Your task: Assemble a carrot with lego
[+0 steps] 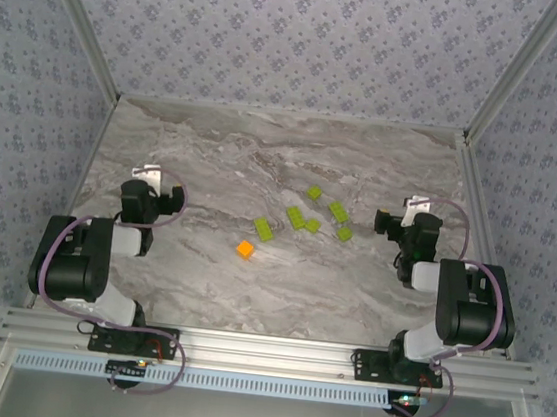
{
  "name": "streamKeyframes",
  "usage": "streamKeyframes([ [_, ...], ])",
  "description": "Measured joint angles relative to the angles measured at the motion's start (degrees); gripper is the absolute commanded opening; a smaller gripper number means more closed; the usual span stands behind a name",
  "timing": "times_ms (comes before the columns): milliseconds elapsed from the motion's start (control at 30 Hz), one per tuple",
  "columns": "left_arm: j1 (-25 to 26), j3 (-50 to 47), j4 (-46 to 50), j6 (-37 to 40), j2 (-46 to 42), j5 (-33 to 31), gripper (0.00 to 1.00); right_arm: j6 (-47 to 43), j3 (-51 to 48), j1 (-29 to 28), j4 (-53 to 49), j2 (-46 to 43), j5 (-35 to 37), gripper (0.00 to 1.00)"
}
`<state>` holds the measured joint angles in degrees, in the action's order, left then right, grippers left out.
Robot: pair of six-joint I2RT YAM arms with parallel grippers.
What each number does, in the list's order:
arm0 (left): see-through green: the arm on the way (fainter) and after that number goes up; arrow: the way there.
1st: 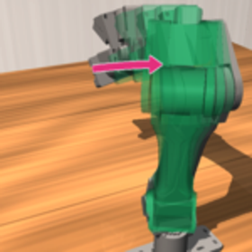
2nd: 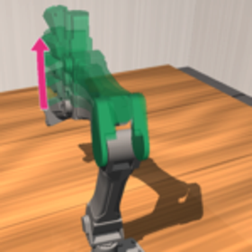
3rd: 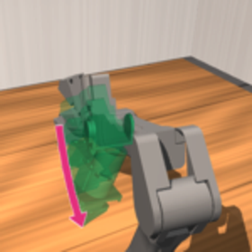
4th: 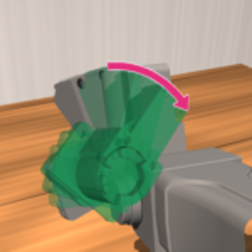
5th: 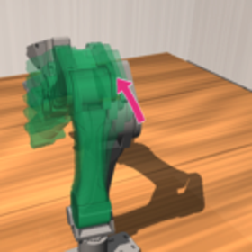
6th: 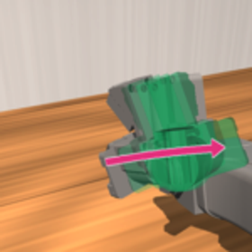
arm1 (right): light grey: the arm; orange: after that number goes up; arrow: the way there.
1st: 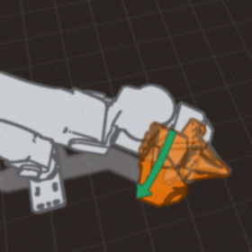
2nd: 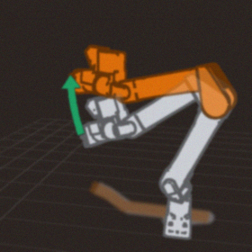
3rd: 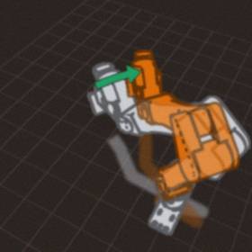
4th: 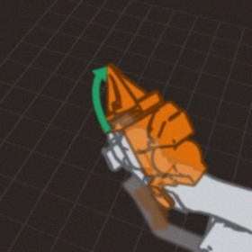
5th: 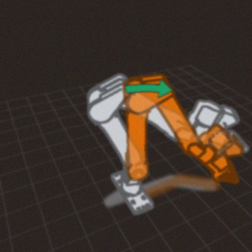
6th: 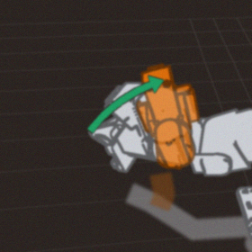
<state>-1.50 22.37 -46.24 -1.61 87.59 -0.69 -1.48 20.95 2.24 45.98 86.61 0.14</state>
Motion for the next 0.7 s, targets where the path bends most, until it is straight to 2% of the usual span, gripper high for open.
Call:
streamKeyframes([
  [400, 0.0, 0.0, 0.0, 0.0, 0.0, 0.0, 0.97, 0.0, 0.0, 0.0, 0.0, 0.0, 0.0, 1.00],
  [433, 0.0, 0.4, 1.4, 0.0, -0.2, -0.1, 0.97, 0.0, 0.0, 0.0, 0.0, 0.0, 0.0, 1.00],
  [533, 0.5, 5.6, 14.0, -0.7, -3.7, -2.3, 0.97, 0.0, 0.4, -0.3, -1.1, -0.1, 1.0, 1.00],
  [600, 0.9, 10.8, 21.6, -1.5, -7.6, -3.8, 0.97, 0.3, 3.2, -1.2, -8.0, -1.7, 3.9, 1.00],
  [700, 1.2, 14.4, 26.4, -4.2, -16.0, -4.1, 0.97, 3.3, 12.1, -2.1, -22.3, -6.0, 9.6, 1.00],
])
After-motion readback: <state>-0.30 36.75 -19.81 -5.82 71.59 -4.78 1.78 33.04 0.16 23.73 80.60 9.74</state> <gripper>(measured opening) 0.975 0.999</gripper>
